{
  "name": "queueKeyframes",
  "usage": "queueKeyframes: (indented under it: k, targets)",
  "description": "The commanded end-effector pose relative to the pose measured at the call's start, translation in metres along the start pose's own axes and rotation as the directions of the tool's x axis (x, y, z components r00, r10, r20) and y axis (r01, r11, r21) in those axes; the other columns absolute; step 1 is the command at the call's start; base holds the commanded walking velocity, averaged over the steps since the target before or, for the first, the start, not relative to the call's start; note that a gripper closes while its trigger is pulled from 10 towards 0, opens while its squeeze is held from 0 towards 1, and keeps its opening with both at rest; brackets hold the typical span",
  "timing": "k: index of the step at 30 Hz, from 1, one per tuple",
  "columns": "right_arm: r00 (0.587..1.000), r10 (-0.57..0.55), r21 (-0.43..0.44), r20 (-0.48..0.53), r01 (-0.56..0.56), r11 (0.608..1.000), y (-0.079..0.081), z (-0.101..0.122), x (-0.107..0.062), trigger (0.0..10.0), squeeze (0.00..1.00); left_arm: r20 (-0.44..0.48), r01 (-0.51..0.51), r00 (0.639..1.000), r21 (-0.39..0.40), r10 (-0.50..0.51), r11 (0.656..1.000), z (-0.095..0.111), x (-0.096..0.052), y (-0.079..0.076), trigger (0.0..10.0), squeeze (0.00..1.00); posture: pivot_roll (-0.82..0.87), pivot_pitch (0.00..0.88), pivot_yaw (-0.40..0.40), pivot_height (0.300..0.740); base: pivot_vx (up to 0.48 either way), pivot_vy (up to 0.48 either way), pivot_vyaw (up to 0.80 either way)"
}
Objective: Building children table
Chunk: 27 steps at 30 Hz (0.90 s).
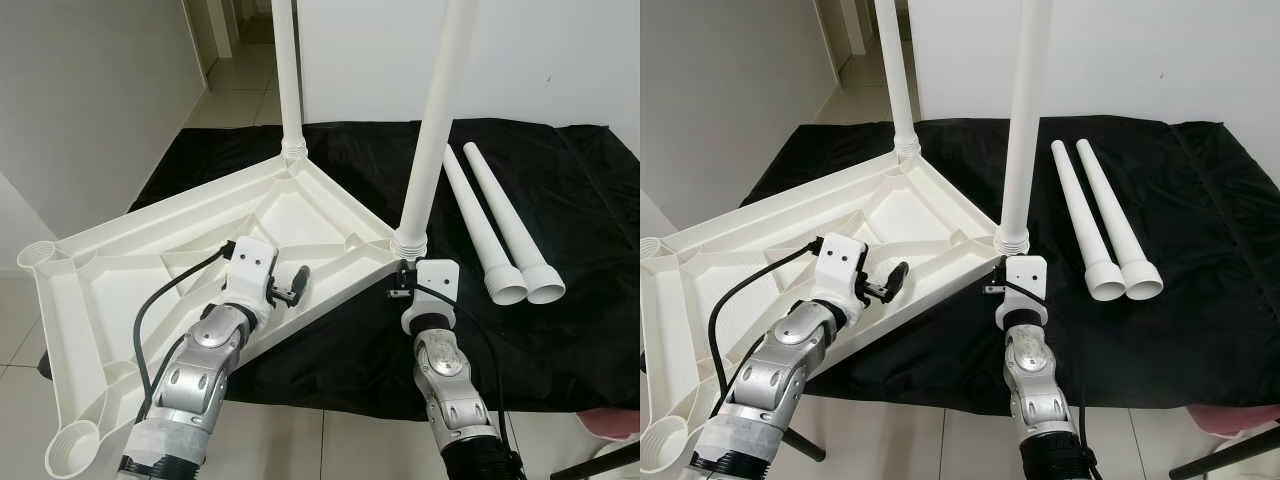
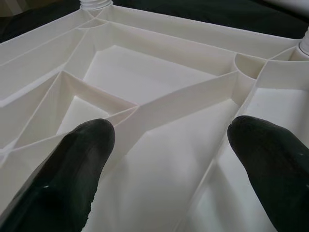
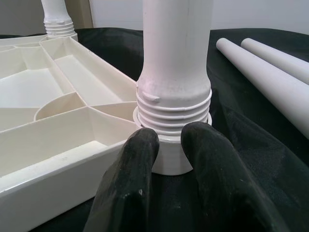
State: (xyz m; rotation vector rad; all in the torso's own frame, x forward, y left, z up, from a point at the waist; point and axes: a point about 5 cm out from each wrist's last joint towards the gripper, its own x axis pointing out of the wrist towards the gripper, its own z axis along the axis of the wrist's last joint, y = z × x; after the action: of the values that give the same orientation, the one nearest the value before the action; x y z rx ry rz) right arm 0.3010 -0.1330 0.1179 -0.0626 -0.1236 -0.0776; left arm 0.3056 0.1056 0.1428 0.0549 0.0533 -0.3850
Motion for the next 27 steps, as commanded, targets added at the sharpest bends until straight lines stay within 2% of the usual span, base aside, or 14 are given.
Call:
queueKeyframes:
  k: [1,6,19,27]
  targets:
    - [1.0,0.007,0.003,-0.021,-0.007,1.0,0.005,-0.003,-0.002,10.0,0.0,-0.008,-0.084,0.996,-0.002,0.084,0.996,-0.003,-0.001,0.009,10.0,0.0,-0.03,0.045,0.07,0.74,0.0,0.0,0.0]
    - [1.0,0.004,0.001,-0.019,-0.004,1.0,0.004,-0.003,-0.002,10.0,0.0,-0.005,-0.163,0.987,-0.027,0.163,0.986,-0.002,0.001,0.019,10.0,0.0,-0.04,0.042,0.072,0.74,0.0,0.0,0.0]
    - [1.0,0.006,0.002,-0.018,-0.006,1.0,0.004,-0.002,-0.002,10.0,0.0,-0.009,-0.175,0.985,-0.035,0.175,0.984,-0.004,0.001,0.017,10.0,0.0,-0.04,0.042,0.066,0.74,0.0,0.0,0.0]
    - [1.0,0.009,-0.002,-0.017,-0.009,1.0,0.004,-0.002,-0.001,10.0,0.0,-0.022,-0.209,0.978,-0.025,0.208,0.978,-0.007,0.001,0.021,10.0,0.0,-0.04,0.041,0.063,0.74,0.0,0.0,0.0]
